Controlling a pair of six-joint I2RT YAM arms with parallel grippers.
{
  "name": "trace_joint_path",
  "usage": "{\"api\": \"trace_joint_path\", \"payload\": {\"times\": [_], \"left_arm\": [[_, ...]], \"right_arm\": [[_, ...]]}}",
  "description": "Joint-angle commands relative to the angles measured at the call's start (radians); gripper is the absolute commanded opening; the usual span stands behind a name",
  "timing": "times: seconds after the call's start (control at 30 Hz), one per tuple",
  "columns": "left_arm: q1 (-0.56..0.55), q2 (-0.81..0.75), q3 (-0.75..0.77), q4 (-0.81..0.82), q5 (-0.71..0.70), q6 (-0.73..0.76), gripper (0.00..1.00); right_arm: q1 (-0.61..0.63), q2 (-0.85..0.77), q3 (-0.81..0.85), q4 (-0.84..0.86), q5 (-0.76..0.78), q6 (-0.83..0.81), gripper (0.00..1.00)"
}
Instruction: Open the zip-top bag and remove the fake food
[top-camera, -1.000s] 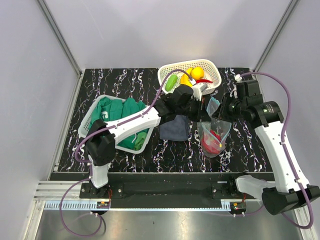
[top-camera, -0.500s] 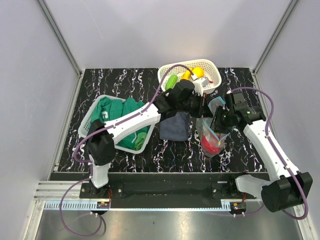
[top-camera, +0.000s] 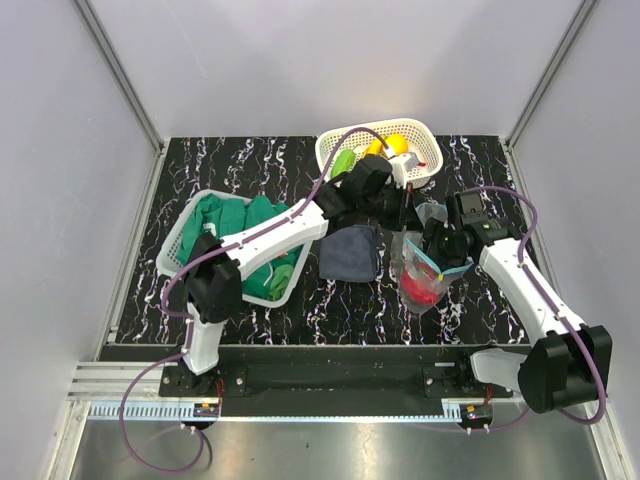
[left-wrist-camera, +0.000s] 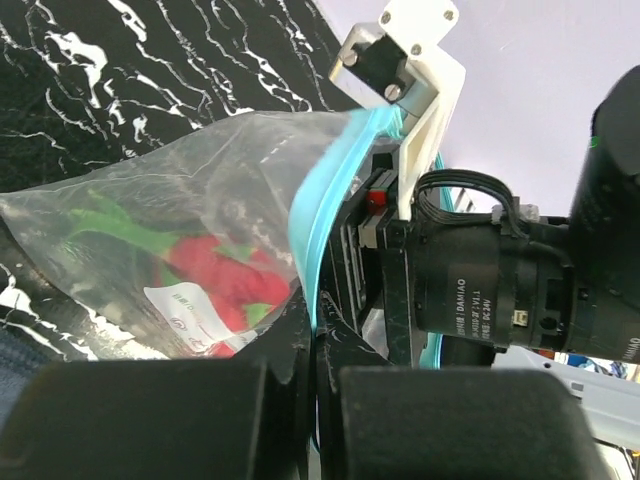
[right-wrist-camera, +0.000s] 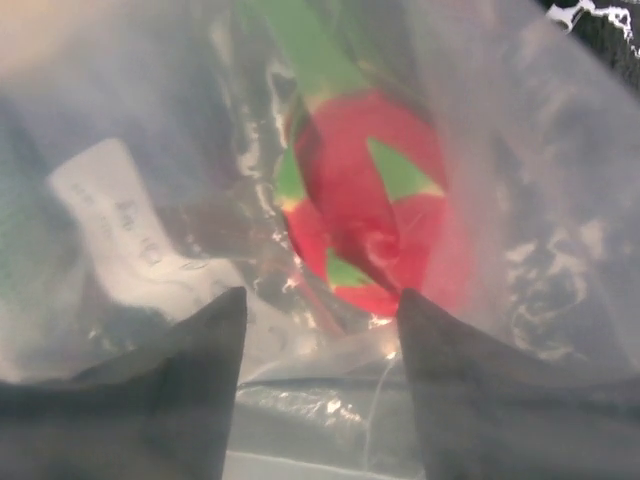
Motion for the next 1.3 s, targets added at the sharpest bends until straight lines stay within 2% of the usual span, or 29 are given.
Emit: {"api": "trace_joint_path", "payload": {"times": [0.0,0.27,0.53,0.7,0.83,0.97,1.07,1.1,1.2,1.23,1.27], "left_arm": [[-0.012,-0.001,0.051,0.070,0.049,-0.003,0.00],[-0.009,-0.003,0.036,0.070,0.051,0.005,0.00],[-0.009,-0.023,-0.101,0.119,0.044,-0.003,0.00],[-0.005,-0.038,-0.131,0.123,0.043,0.005,0.00],[0.006,-0.046,-0.145,0.124,0.044,0.009,0.00],[0.018,-0.046,-0.151,0.130,0.054,0.008,0.00],[0.021,-0.047,-0.150,0.130,0.064,0.011,0.00],[0.023,-0.047,-0.151,0.131,0.069,0.015,0.00],[0.029,-0.056,-0.151,0.130,0.072,0.018,0.00],[0.029,-0.059,-0.147,0.130,0.077,0.020,0.00],[0.031,-0.063,-0.144,0.130,0.095,0.021,0.00]], "right_arm": [[-0.002,0.028,-0.038,0.044,-0.015,-0.005,0.73],[-0.003,0.102,-0.055,0.075,-0.036,-0.038,0.82],[-0.002,0.194,-0.075,0.141,-0.027,-0.062,0.91],[-0.003,0.262,-0.059,0.179,-0.013,-0.067,0.93],[-0.003,0.269,-0.061,0.198,-0.011,-0.082,0.90],[-0.002,0.271,-0.084,0.228,-0.034,-0.078,0.81],[-0.003,0.253,-0.098,0.233,-0.036,-0.079,0.62],[-0.003,0.230,-0.098,0.231,-0.035,-0.082,0.49],[-0.003,0.159,-0.089,0.210,-0.032,-0.091,0.27],[-0.002,0.138,-0.087,0.207,-0.030,-0.094,0.17],[-0.003,0.119,-0.087,0.202,-0.028,-0.099,0.12]]}}
